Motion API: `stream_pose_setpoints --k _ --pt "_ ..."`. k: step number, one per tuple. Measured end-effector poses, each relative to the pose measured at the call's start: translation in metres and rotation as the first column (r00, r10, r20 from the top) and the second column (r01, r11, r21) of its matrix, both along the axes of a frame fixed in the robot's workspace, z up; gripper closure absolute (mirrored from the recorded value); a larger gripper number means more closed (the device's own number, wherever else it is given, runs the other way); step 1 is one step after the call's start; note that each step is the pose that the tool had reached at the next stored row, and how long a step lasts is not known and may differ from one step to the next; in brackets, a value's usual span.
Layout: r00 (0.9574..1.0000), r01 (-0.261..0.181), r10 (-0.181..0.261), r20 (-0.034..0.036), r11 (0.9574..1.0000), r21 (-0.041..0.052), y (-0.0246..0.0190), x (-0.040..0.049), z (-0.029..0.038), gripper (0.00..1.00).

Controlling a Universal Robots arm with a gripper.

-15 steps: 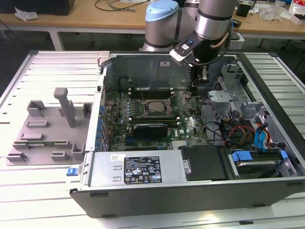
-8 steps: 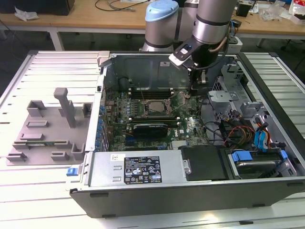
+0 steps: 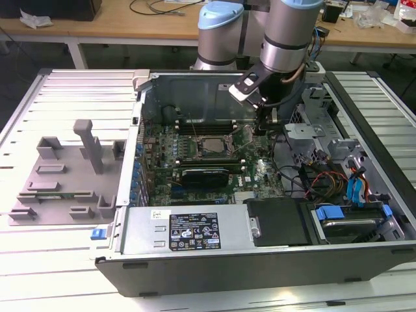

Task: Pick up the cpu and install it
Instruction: 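Close the cpu cover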

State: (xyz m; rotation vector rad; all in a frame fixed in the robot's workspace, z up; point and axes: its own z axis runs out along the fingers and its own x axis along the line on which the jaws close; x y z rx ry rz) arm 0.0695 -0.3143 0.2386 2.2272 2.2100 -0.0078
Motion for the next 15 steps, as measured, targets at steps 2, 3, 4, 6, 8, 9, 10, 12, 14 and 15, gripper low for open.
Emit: stream_pose_setpoints --k 2,3,4,6,8,9,10,12,14,15 --pt "1.0000 0.000 0.000 0.0000 1.0000 -0.0001 0.0000 0.0000 -0.0033 0.89" --pt "1.0000 0.000 0.000 -0.0001 1.0000 -0.0002 0.0000 0.0000 -0.0038 0.89" --pt "1.0000 0.000 0.000 -0.0001 1.0000 -0.0004 0.0000 0.0000 -0.0038 0.89" --pt "1.0000 0.000 0.000 0.0000 1.0000 -0.0001 0.0000 -0.0005 -0.0040 0.89" --pt "1.0000 0.000 0.000 0.0019 1.0000 -0.0001 0.0005 -0.0060 -0.0040 0.89" --pt "1.0000 0.000 0.000 0.0027 1.0000 -0.0002 0.0010 -0.0084 -0.0040 0.89" --pt "1.0000 0.000 0.000 0.0029 1.0000 -0.0002 0.0010 -0.0083 -0.0040 0.89" --pt "1.0000 0.000 0.000 0.0029 1.0000 -0.0002 0.0011 -0.0088 -0.0040 0.89" --pt "1.0000 0.000 0.000 0.0029 1.0000 -0.0003 0.0014 -0.0105 -0.0040 0.89" --pt "1.0000 0.000 0.000 0.0028 1.0000 -0.0001 0.0017 -0.0124 -0.0040 0.89"
